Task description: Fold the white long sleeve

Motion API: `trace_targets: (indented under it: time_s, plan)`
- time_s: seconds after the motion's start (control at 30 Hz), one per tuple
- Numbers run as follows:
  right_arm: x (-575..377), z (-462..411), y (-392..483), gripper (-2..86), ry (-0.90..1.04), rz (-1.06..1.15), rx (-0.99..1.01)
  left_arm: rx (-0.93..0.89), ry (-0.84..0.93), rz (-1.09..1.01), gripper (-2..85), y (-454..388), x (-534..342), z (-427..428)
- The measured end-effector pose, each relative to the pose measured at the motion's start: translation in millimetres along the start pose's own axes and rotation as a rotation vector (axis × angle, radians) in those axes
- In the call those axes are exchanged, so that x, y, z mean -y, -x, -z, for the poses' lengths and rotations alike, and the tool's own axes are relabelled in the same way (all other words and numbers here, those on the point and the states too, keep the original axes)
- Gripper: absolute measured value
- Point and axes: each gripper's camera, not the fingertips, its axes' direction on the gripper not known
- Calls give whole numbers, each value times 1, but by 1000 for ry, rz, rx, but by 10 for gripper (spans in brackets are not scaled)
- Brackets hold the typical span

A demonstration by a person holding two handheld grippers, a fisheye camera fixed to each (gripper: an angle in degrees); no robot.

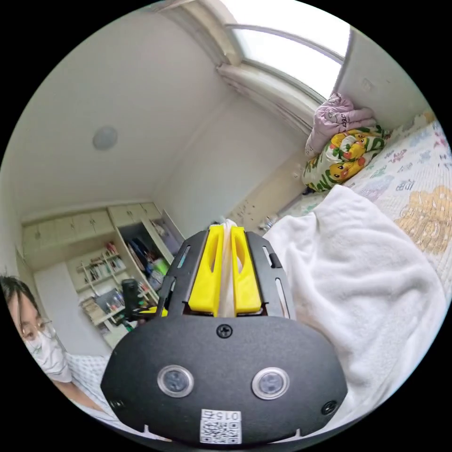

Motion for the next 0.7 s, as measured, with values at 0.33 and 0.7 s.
trace_targets:
  time_s: [0.33,0.7]
  plan:
    - [59,73,46,21,-107,-8,259,-298,-135,285,130,171,16,-94]
    - [61,68,116,22,-148,35,323,-37,-148,211,142,248,18,-71]
